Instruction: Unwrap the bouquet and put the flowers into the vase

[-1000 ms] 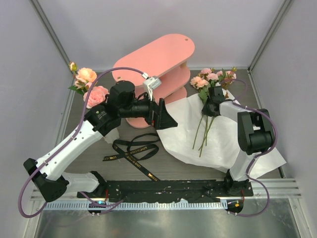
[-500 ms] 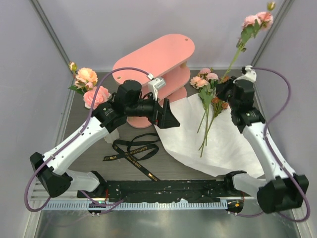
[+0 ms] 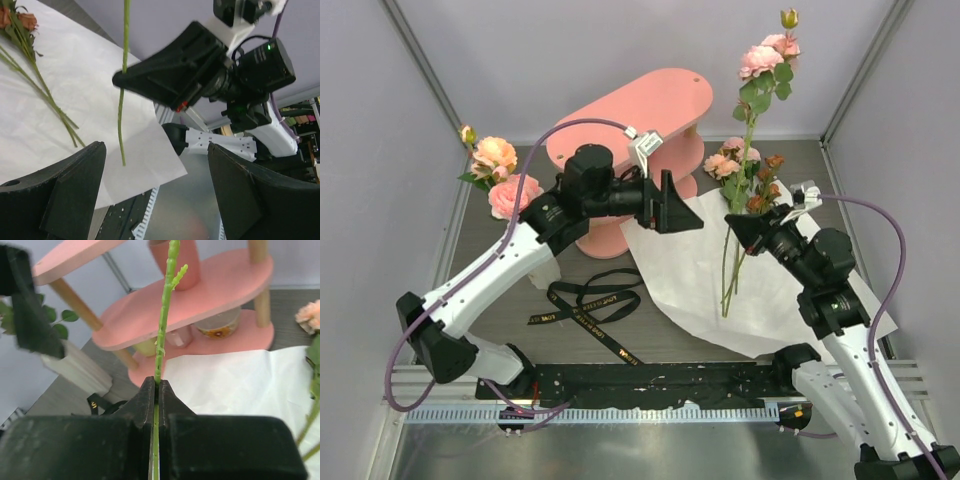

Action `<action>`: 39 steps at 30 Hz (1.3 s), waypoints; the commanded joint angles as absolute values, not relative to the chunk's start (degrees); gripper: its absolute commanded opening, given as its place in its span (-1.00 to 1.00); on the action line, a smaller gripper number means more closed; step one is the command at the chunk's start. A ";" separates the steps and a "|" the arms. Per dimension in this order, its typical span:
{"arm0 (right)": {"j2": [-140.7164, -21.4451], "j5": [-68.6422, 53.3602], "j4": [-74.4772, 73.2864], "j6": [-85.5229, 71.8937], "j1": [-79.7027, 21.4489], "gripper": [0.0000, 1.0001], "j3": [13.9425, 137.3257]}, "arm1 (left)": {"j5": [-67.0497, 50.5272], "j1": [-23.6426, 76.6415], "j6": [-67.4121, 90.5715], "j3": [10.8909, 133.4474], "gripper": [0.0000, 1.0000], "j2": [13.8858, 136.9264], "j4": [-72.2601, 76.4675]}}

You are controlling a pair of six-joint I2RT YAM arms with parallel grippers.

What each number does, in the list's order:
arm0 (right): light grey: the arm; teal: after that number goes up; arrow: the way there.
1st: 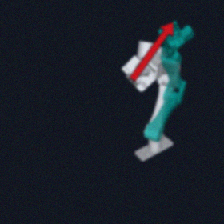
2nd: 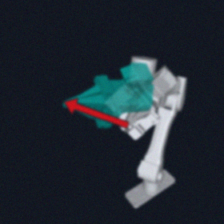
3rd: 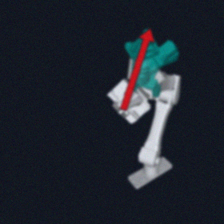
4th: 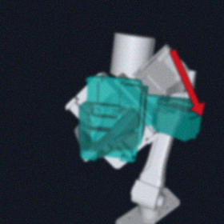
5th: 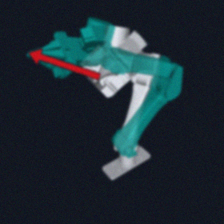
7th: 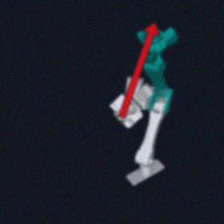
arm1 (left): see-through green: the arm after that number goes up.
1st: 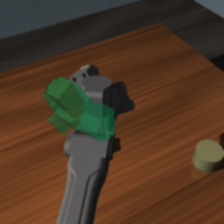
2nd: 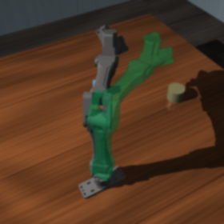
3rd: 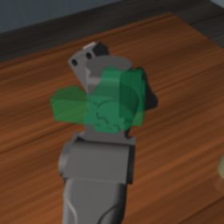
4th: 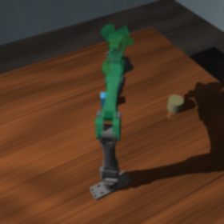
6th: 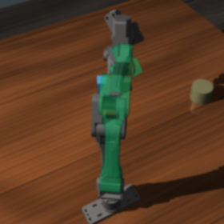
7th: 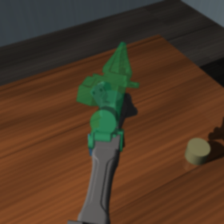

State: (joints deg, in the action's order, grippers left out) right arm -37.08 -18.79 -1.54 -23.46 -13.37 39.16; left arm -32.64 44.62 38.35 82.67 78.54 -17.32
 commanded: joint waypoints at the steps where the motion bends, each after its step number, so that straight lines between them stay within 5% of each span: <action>1: -36.03 -23.03 1.41 -20.04 -17.31 -0.98 41.56 | -33.14 44.74 42.98 90.69 0.68 85.14 -10.72; 15: -36.04 -20.83 0.35 -16.70 -22.32 -0.98 42.71 | -16.00 49.13 29.97 119.25 0.12 100.36 -29.35; 25: -35.51 -20.31 0.35 -16.35 -22.76 -0.98 42.45 | -13.45 49.83 30.50 125.15 -0.13 103.71 -35.06; 29: -35.16 -19.69 -1.13 -16.26 -22.68 -0.98 42.45 | -14.24 50.10 30.32 123.59 -0.09 101.87 -36.30; 34: -35.42 -19.16 -1.32 -16.17 -22.85 -0.98 42.28 | -14.33 50.19 31.03 113.83 0.29 94.76 -30.68; 39: -35.77 -19.69 -1.41 -16.26 -23.03 -0.98 42.54 | -11.16 50.10 29.53 111.70 0.31 92.63 -30.85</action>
